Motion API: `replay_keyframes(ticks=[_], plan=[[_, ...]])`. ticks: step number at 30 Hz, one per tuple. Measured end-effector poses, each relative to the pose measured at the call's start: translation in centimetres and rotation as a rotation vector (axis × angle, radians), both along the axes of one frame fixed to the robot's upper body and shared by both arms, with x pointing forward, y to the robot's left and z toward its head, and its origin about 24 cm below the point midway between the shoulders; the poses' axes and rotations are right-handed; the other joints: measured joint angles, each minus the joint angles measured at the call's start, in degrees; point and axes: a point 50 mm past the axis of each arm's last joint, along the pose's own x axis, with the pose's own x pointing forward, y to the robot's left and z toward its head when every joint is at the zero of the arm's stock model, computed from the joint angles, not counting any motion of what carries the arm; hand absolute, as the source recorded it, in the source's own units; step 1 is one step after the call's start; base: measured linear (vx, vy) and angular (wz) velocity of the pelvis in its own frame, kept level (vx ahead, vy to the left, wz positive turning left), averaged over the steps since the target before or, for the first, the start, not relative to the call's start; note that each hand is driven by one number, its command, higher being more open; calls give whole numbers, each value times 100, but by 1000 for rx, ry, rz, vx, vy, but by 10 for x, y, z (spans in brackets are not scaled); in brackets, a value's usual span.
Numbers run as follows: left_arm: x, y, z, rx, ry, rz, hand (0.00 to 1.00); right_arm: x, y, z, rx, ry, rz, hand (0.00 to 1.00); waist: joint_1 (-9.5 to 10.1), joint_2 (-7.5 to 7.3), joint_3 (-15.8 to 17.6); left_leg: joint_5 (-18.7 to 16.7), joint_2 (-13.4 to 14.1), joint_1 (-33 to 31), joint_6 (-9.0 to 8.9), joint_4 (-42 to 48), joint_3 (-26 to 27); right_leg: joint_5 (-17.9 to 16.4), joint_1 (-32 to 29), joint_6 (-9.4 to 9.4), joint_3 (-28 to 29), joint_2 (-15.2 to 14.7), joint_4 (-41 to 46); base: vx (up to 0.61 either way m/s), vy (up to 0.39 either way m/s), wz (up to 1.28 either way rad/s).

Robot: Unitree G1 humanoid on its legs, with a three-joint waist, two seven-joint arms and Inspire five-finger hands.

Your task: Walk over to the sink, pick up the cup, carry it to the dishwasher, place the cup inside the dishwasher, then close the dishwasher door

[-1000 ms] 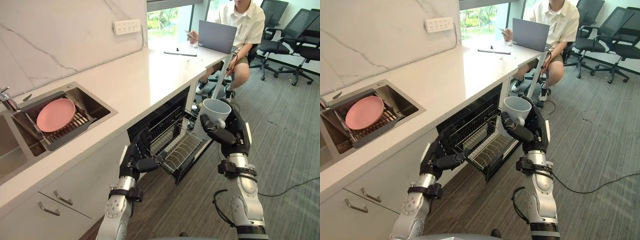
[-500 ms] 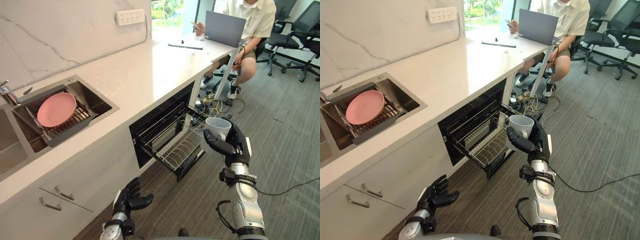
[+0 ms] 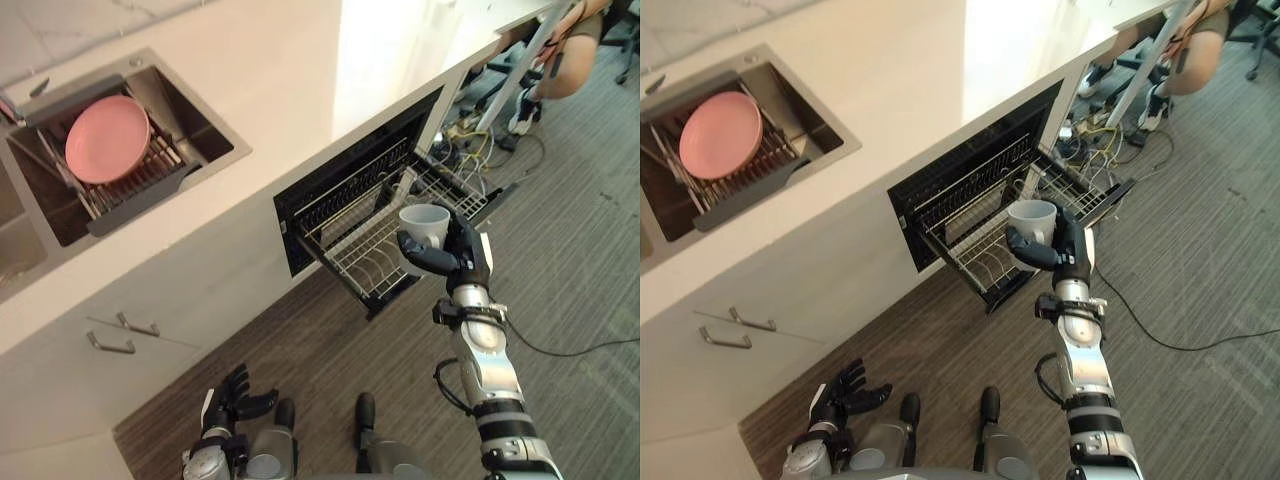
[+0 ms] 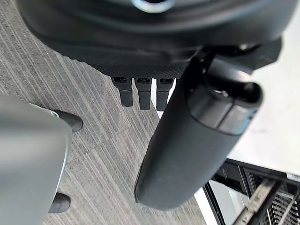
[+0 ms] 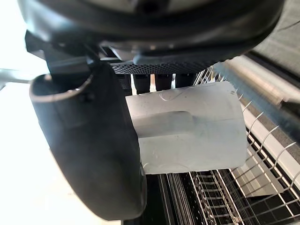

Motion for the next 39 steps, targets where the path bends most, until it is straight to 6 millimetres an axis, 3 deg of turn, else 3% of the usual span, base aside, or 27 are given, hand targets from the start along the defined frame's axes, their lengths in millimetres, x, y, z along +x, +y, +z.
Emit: replay_keyframes(ticks=[7, 14, 21, 28, 29, 39], plan=[[14, 2, 7, 33, -43, 19, 90, 40, 2, 39, -79, -66, -6, 30, 218, 125, 516, -71, -16, -616, 19, 515, -114, 77, -374, -19, -121, -1, 125, -103, 12, 9], [29, 1, 14, 37, -96, 25, 90, 65, 3, 80, -197, -129, -29, 30, 321, 166, 866, -71, -19, -851, 19, 642, -231, 97, -531, -35, -198, 40, 169, -32, -9, 6], [40, 0, 21, 56, -136, 32, 90, 81, 10, 92, -248, -104, -43, 30, 345, 176, 1066, -56, -40, -1049, 24, 671, -260, 115, -698, -49, -219, 39, 180, 0, 0, 0], [52, -10, 25, 51, -163, -17, 90, 92, 9, 98, -281, -56, -64, 30, 403, 282, 1161, -44, -66, -1202, 26, 670, -307, 123, -833, -56, -263, 43, 175, 6, 0, 2], [54, -12, 26, 51, -167, -20, 90, 93, 8, 96, -284, -43, -73, 90, 421, 285, 1163, -43, -66, -1203, 27, 666, -315, 123, -833, -56, -270, 44, 173, 3, -1, 3], [54, -18, 25, 58, -162, -33, 90, 95, 9, 91, -311, -11, -82, 90, 457, 331, 1187, -8, -93, -1227, 22, 655, -362, 119, -837, -61, -320, 34, 175, -5, 1, 2]])
